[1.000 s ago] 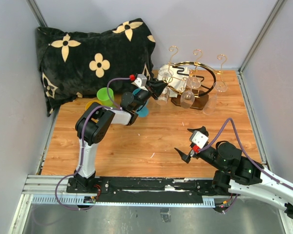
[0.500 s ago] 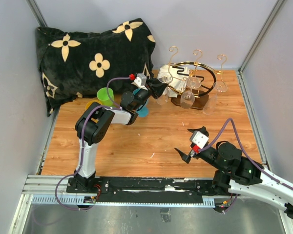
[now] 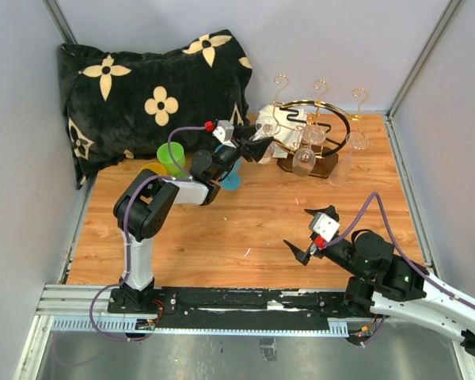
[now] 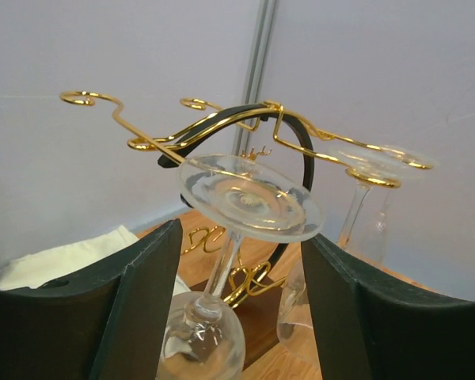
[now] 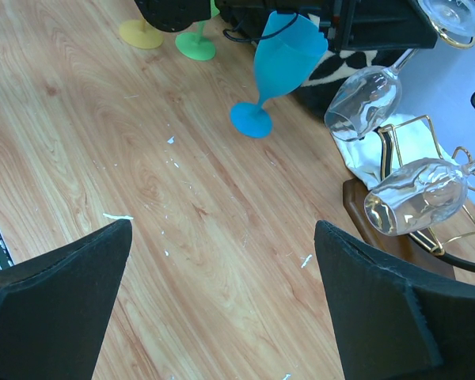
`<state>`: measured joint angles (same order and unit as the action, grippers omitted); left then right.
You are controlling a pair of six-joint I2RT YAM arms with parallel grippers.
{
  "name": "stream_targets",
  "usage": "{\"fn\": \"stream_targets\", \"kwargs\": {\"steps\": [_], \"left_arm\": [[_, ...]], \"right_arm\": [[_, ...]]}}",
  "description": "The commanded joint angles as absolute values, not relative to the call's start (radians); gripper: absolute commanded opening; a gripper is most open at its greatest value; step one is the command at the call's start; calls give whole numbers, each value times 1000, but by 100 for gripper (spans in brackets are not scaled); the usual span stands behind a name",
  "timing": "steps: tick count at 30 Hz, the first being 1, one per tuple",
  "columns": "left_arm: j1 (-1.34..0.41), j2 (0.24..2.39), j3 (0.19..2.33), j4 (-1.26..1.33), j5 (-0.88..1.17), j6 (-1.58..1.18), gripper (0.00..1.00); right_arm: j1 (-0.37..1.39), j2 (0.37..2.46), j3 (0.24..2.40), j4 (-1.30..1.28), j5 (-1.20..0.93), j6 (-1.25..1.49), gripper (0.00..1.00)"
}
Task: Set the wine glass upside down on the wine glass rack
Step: Turn the wine glass upside down at the wine rack.
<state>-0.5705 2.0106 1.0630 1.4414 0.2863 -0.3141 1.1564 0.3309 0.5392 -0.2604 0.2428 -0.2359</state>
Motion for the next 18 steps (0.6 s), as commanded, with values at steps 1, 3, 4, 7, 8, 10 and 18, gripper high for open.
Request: {"fn": "stream_targets", "kwargs": {"steps": [1,3,4,7,8,10,18], "left_arm": [[-565,1925,1009,1460,296,-273,69],[-565,1905,983,1453,304,-265,74],[-565,1896,972,1448,307,-259,76],[-565,1875,943,1423,315,-242,81],[-566,1866,931,1416,315,-238,82],[-566,1845,905,1406,313,-232,84],[-572,1672,786,1290,191,-287,93]], "right_arm": [[1149,314,525,-258,233,-222,98],[1149,315,523,-258,232,-222,98],[1149,315,523,-259,230,-222,98],[1149,315,523,-259,228,-221,98],[1149,313,523,-259,227,-220,98],[1149,311,523,-259,227,-218,98],[1149,299,511,-224,226,-196,98]]}}
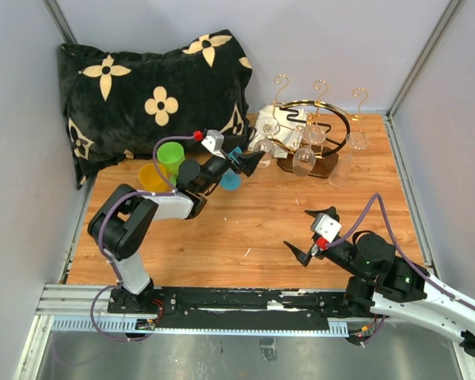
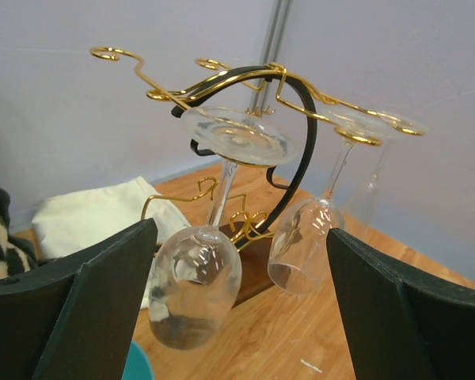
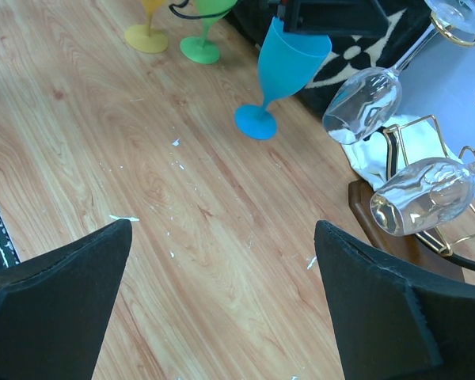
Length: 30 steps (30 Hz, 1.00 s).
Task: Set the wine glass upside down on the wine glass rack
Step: Turn the wine glass upside down at the wine rack.
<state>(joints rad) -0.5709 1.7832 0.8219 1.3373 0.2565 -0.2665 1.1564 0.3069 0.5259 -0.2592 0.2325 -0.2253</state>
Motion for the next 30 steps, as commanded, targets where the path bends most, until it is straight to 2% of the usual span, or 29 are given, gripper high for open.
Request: {"fn": "stream_targets", "kwargs": {"steps": [1,10,17,23,30], "left_arm": [[-572,1643,770,1274,188,-293,93],[-573,1384,714,921,132,-265,100],[-573,1202,725,532,88,-300,100],[-572,1111,825,118,26,-398,100],[-572,1145,960,-291,-42,-393,100]], "right_arm": [[1149,302,509,-216,224,-193,98],[1149,334,476,-140,278,-137,98],[1149,394,494,-132,412,-16,98],[1149,569,587,-284,532,166,98],[1149,783,697,-495,563,333,98]]}}
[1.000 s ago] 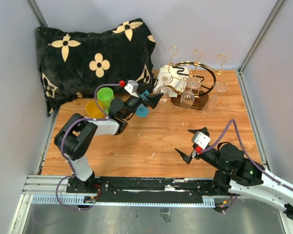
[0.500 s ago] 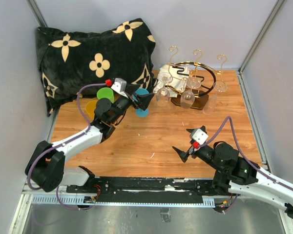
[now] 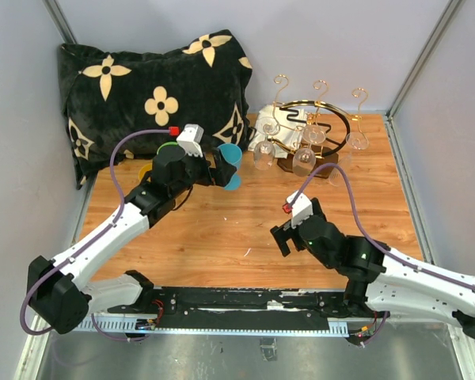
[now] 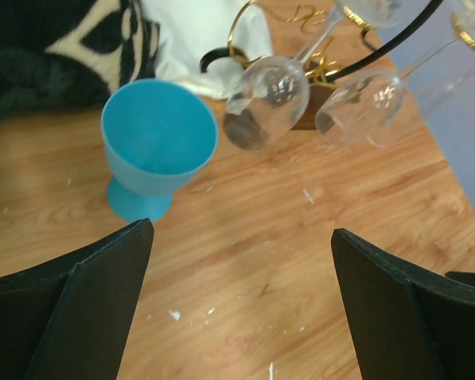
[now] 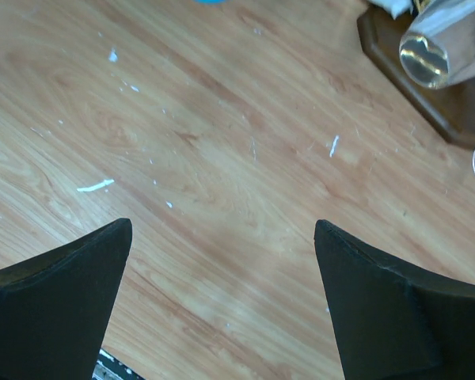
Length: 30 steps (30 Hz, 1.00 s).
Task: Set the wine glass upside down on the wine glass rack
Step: Turn the wine glass upside down at the wine rack, then adjust the wine rack at the center of the board.
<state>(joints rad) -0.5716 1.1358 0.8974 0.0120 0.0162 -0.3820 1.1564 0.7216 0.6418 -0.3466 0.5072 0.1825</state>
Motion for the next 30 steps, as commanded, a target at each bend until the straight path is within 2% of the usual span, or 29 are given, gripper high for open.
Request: {"fn": "stream_targets", "kwargs": {"steps": [1,7,10,19,25,27,30], "left_arm": [[-572,1145,972,-326,-52,-393,100],[-572,1173,1019,-517,-165,-471,100],[-572,1215,1032,-571,-197,-490,100],[-572,1212,1040,-556,-214,-480,100],[-572,1135,1035,-486,-271,-429,100],[-572,1119,1043,-479,-285,-399,100],[-572,1099,1053,-469,-299,-370,100]], "right_arm": [[1149,801,708,-515,563,352,98],[1149,878,781,-650,586,391,98],[1149,869,778,-638,607,396,98],[1149,788,705,-489,498,343,98],[1144,710,662,-440,616,321,98],[1107,680,652,-440,621,325,98],[969,637,640,-440,507,354,98]]}}
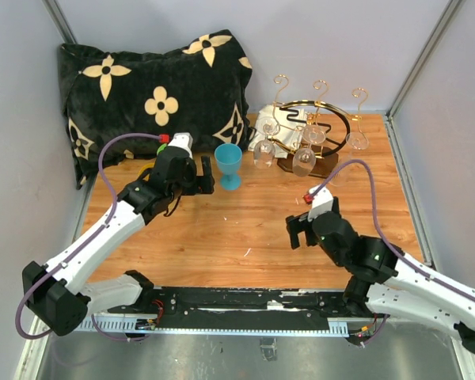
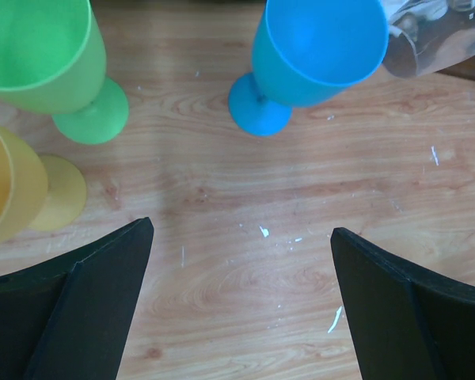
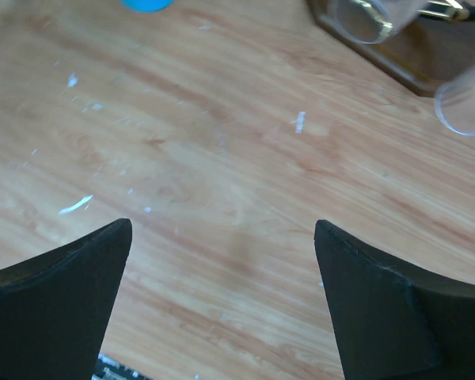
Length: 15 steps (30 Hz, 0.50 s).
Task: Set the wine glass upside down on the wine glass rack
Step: Adjust the wine rack at the center of the board.
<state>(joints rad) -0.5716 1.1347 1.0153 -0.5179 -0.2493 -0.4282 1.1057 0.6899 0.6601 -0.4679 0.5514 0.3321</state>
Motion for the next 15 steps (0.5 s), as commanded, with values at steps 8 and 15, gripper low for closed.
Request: {"fn": "stream_targets", "kwargs": {"steps": [8,15], "left_arm": [[-572,1115,1089,-482,-308,-317,100],[-572,1119,1111,-509,-317,-306,100]], "right_arm": [[638,581,674,-463,290,335,98],[513,683,899,-555,280,214,98]]}}
